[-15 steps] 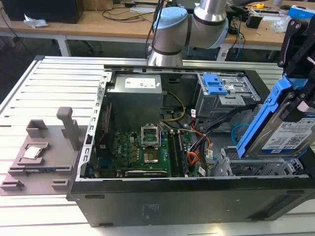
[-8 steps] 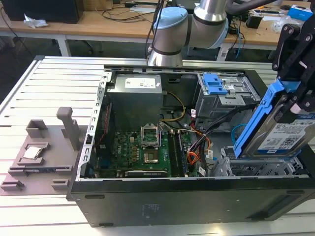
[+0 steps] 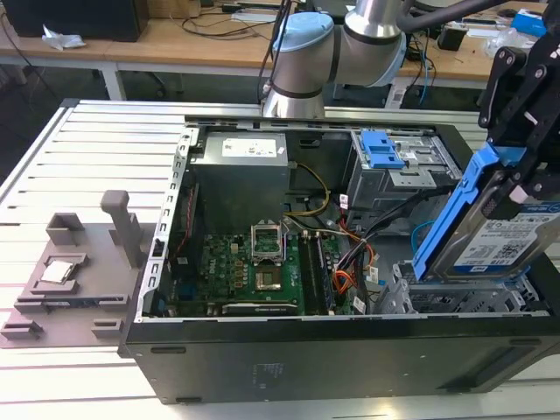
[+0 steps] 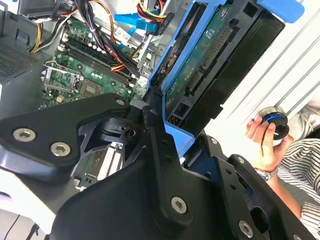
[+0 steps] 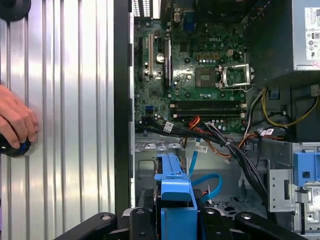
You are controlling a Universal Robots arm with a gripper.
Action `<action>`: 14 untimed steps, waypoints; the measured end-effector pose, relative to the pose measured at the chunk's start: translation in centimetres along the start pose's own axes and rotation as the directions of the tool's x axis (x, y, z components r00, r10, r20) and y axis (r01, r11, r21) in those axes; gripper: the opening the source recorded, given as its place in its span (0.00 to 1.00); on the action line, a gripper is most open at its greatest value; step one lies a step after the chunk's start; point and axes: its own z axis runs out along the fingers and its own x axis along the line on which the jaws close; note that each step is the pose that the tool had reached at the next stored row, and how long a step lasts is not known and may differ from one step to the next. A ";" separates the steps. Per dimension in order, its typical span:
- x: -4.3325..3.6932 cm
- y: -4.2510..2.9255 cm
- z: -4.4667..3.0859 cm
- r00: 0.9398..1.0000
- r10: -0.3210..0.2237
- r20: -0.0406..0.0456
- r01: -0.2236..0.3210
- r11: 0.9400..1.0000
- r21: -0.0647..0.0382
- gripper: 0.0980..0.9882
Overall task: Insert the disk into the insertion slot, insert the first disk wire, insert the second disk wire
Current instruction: 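Insert the disk into the insertion slot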
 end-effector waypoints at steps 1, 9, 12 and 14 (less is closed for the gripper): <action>-0.02 0.00 0.06 1.000 0.000 0.000 0.000 1.000 0.000 0.30; -0.09 -0.02 0.47 1.000 0.000 0.000 0.000 1.000 0.000 0.30; -0.10 -0.02 0.60 1.000 0.000 0.000 0.000 1.000 0.000 0.30; -0.27 -0.02 0.73 1.000 0.000 0.000 0.000 1.000 0.000 0.30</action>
